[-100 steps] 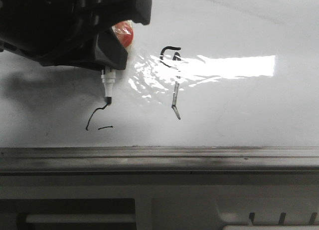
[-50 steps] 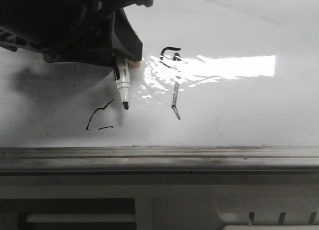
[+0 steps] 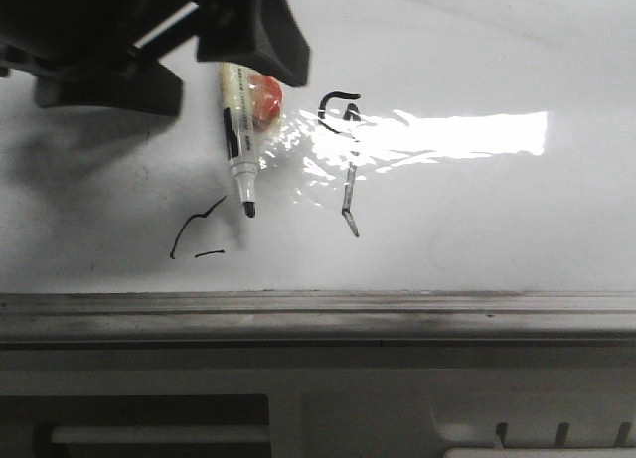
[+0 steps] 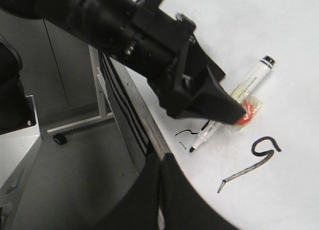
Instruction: Write number 9 on whiteboard
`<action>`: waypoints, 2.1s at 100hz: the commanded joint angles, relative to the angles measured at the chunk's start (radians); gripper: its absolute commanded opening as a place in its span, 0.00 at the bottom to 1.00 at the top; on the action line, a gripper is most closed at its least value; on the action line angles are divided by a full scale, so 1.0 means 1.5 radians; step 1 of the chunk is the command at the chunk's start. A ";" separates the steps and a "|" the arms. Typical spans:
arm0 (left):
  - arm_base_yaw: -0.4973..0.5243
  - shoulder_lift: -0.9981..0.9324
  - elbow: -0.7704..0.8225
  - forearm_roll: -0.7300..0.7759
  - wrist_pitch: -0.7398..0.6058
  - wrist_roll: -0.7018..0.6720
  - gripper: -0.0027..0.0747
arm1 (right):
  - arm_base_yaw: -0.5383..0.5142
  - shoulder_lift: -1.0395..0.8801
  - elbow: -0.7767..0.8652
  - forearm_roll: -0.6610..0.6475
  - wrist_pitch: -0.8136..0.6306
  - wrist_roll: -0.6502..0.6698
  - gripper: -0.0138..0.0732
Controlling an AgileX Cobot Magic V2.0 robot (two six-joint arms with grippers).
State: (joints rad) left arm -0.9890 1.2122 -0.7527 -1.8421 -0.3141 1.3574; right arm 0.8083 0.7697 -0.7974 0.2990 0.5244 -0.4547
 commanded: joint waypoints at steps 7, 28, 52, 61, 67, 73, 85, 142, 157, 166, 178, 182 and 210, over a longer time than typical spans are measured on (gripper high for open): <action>-0.076 -0.133 0.000 -0.010 -0.098 0.018 0.78 | -0.003 -0.042 -0.018 -0.029 -0.043 0.002 0.10; -0.188 -0.382 0.108 -0.010 -0.315 0.085 0.26 | -0.006 -0.167 0.056 -0.081 -0.029 0.002 0.10; -0.250 -0.650 0.235 -0.010 -0.282 0.091 0.01 | -0.006 -0.285 0.153 -0.114 -0.020 0.002 0.10; -0.260 -0.733 0.263 -0.010 -0.254 0.091 0.01 | -0.006 -0.300 0.161 -0.114 -0.013 0.002 0.10; -0.260 -0.769 0.275 -0.010 -0.229 0.091 0.01 | -0.006 -0.300 0.161 -0.114 -0.013 0.002 0.10; -0.260 -0.799 0.283 -0.010 -0.212 0.091 0.01 | -0.006 -0.299 0.161 -0.114 -0.013 0.002 0.10; -0.260 -0.829 0.292 -0.010 -0.205 0.091 0.01 | -0.006 -0.299 0.161 -0.114 -0.013 0.002 0.10; -0.258 -0.829 0.309 0.050 -0.207 0.094 0.01 | -0.006 -0.299 0.161 -0.114 -0.013 0.002 0.10; -0.256 -0.829 0.393 0.196 -0.208 0.092 0.01 | -0.006 -0.299 0.161 -0.114 -0.013 0.002 0.10; -0.231 -0.829 0.459 0.340 -0.178 0.044 0.01 | -0.006 -0.299 0.161 -0.114 -0.013 0.002 0.10; -0.152 -0.829 0.520 0.534 -0.168 -0.169 0.01 | -0.006 -0.299 0.161 -0.114 -0.013 0.002 0.10; -0.113 -0.829 0.534 0.610 -0.156 -0.246 0.01 | -0.006 -0.299 0.161 -0.114 -0.013 0.002 0.10; 0.201 -0.827 0.532 0.927 0.052 -0.542 0.01 | -0.006 -0.299 0.161 -0.114 -0.013 0.002 0.10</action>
State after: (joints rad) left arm -0.8000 -0.0047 0.0047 -0.5706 -0.3083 0.6791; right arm 0.8083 0.3132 -0.5336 0.1291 0.5801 -0.4530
